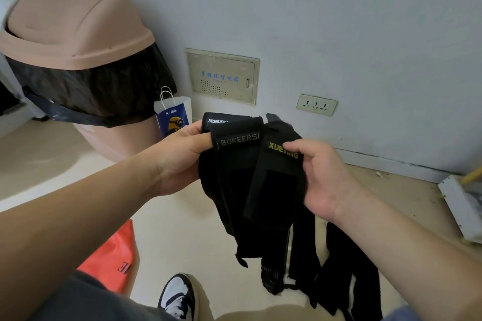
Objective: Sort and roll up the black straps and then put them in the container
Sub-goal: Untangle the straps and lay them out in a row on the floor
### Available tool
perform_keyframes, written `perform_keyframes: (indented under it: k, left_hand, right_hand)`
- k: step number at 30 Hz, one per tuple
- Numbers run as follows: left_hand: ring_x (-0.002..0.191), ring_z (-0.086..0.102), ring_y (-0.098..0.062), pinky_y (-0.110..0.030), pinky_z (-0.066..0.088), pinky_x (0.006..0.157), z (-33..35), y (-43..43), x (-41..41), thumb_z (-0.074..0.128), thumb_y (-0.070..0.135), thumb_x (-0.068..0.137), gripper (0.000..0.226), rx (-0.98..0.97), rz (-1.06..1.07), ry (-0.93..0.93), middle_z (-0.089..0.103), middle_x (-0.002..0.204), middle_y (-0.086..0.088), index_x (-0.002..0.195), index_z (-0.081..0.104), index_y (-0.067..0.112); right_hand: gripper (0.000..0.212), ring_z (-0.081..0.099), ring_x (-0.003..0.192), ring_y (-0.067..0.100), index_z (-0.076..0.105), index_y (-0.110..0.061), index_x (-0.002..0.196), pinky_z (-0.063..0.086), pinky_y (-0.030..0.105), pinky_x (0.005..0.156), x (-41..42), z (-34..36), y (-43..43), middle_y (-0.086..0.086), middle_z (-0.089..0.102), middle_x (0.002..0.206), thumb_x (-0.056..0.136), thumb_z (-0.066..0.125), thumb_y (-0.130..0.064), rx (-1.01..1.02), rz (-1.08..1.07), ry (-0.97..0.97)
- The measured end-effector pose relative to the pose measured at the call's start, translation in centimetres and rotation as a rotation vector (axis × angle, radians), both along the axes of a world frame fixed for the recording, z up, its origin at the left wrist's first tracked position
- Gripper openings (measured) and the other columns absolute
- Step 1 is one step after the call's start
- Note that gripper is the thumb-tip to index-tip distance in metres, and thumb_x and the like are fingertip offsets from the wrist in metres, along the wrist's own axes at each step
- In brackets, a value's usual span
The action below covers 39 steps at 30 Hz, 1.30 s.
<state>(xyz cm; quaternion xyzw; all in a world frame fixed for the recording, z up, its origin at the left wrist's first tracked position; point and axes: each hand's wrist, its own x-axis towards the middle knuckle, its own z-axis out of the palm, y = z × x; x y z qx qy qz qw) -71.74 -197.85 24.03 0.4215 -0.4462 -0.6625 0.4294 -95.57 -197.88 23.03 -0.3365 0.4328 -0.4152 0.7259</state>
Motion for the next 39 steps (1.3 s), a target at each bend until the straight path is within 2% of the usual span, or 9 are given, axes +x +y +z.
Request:
perform_keyframes:
  k: [2,11,14,17,19,24,30,36,39]
  left_hand:
    - [0.105,0.076,-0.029,-0.047,0.057,0.096,-0.1,0.0,-0.2,0.075,0.016,0.081,0.032,-0.024,0.048,-0.043,0.079,0.114,-0.012,0.111,0.081,0.027]
    - [0.104,0.077,-0.029,-0.051,0.058,0.100,-0.7,-0.7,0.0,0.074,0.008,0.094,0.025,-0.032,0.290,-0.277,0.082,0.108,-0.007,0.116,0.080,0.019]
    - [0.097,0.079,-0.025,-0.044,0.063,0.092,-1.0,-1.0,0.1,0.071,0.005,0.096,0.023,-0.002,0.352,-0.337,0.083,0.101,-0.003,0.111,0.080,0.021]
    - [0.085,0.080,-0.022,-0.031,0.065,0.067,-0.9,-1.9,2.5,0.067,0.002,0.098,0.026,0.050,0.564,-0.309,0.082,0.098,-0.005,0.110,0.077,0.022]
    - [0.088,0.080,-0.023,-0.031,0.065,0.066,-1.1,-2.0,5.2,0.066,0.003,0.099,0.027,0.078,0.632,-0.257,0.082,0.102,-0.006,0.115,0.076,0.022]
    - [0.093,0.080,-0.023,-0.033,0.063,0.073,-2.0,-0.9,3.7,0.070,0.006,0.097,0.022,0.088,0.226,-0.359,0.082,0.104,-0.009,0.115,0.076,0.017]
    - [0.085,0.080,-0.017,-0.028,0.064,0.074,-2.1,-1.6,0.9,0.075,0.009,0.095,0.017,-0.003,0.104,-0.602,0.083,0.090,0.001,0.104,0.079,0.023]
    - [0.095,0.074,-0.021,-0.035,0.062,0.087,-3.2,-2.8,1.1,0.069,0.008,0.097,0.025,-0.077,0.036,-0.862,0.077,0.098,-0.001,0.106,0.076,0.031]
    - [0.093,0.072,-0.026,-0.043,0.064,0.087,-3.9,-3.3,1.2,0.067,0.011,0.096,0.013,-0.096,-0.051,-1.117,0.073,0.097,-0.008,0.104,0.075,0.018]
  right_hand:
    - [0.036,0.073,0.117,0.040,0.067,-0.007,0.134,0.058,0.055,0.102,-0.2,-0.3,0.0,0.021,0.074,0.128,0.099,0.063,-0.016,-0.068,0.009,0.046]
    - [0.028,0.079,0.100,0.033,0.076,-0.009,0.115,0.063,0.047,0.087,0.6,-0.1,0.5,0.011,0.082,0.106,0.091,0.073,0.003,-0.071,-0.123,0.205]
    - [0.029,0.080,0.099,0.032,0.077,-0.015,0.113,0.063,0.047,0.088,1.3,0.1,1.3,0.007,0.083,0.103,0.090,0.076,0.002,-0.082,-0.171,0.242]
    - [0.032,0.081,0.090,0.033,0.076,-0.013,0.114,0.065,0.042,0.071,-0.1,1.2,1.7,0.010,0.083,0.099,0.089,0.074,0.006,-0.083,-0.271,0.216]
    - [0.029,0.081,0.084,0.030,0.075,-0.009,0.114,0.064,0.037,0.061,-1.3,1.7,1.9,0.012,0.083,0.099,0.089,0.073,0.006,-0.099,-0.293,0.166]
    - [0.024,0.081,0.092,0.029,0.075,-0.007,0.113,0.063,0.034,0.067,-0.8,1.1,2.0,0.011,0.083,0.101,0.092,0.071,0.003,-0.077,-0.181,0.189]
    - [0.026,0.080,0.098,0.032,0.073,-0.004,0.116,0.061,0.042,0.081,-0.6,1.3,1.3,0.014,0.081,0.105,0.093,0.064,0.006,-0.093,-0.112,0.173]
    - [0.036,0.080,0.078,0.027,0.082,-0.015,0.070,0.059,0.040,0.075,-1.0,1.4,1.1,0.009,0.079,0.084,0.083,0.059,0.009,-0.087,-0.046,0.032]
    - [0.024,0.076,0.068,0.027,0.078,-0.011,0.067,0.057,0.041,0.076,-1.4,1.5,0.8,0.009,0.074,0.074,0.064,0.060,0.004,-0.082,-0.081,-0.039]
